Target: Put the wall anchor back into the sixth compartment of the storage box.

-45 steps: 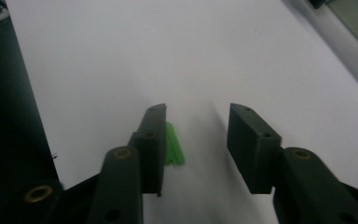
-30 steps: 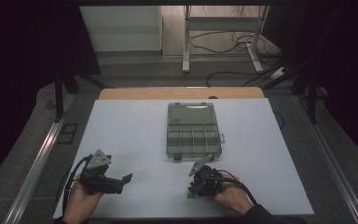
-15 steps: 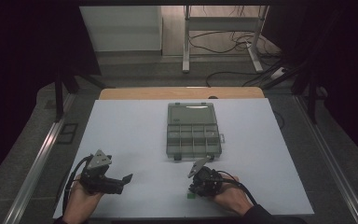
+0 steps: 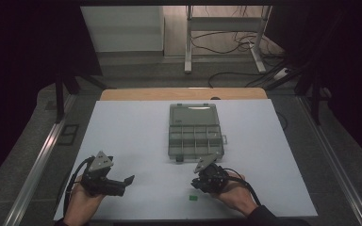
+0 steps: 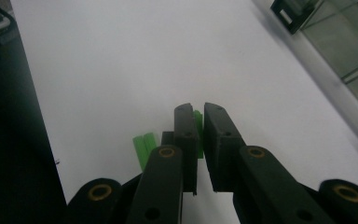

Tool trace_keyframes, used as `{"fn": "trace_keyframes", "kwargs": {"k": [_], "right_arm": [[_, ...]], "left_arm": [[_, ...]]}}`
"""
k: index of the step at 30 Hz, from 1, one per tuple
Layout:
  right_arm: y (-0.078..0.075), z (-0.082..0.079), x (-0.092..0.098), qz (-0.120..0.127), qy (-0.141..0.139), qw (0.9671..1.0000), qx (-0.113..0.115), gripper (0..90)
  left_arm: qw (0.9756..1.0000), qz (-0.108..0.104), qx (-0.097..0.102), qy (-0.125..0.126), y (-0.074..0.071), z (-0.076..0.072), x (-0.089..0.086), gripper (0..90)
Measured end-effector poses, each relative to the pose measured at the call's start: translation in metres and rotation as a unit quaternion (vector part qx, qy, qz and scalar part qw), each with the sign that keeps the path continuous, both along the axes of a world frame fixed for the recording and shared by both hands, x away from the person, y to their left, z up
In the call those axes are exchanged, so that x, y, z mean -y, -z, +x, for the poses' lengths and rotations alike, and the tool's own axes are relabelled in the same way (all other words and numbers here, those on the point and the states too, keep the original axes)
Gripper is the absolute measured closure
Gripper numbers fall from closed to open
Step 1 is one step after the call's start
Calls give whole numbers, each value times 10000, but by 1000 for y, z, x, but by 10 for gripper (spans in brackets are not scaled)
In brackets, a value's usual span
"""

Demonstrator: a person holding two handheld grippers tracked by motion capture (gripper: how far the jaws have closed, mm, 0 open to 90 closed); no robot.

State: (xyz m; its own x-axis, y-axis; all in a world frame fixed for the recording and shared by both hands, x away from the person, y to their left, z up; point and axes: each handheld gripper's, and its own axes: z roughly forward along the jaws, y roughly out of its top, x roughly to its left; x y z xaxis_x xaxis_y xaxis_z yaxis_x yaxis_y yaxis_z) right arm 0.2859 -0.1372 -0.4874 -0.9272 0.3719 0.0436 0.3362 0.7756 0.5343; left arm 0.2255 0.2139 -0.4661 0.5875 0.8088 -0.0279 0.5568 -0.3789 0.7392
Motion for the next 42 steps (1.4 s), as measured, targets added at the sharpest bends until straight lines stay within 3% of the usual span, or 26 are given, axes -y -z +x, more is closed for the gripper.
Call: {"fn": "trace_keyframes", "kwargs": {"k": [17, 29, 42], "right_arm": [[-18, 18, 10, 509, 341, 9981, -34, 840], [-26, 26, 11, 611, 458, 9970, 97, 839], [-32, 43, 17, 847, 746, 9934, 179, 840]], "left_arm": [[10000, 27, -18, 16, 0, 1, 1, 0], [10000, 69, -33, 2, 1, 1, 2, 0], [9999, 93, -41, -11, 1, 1, 2, 0]]}}
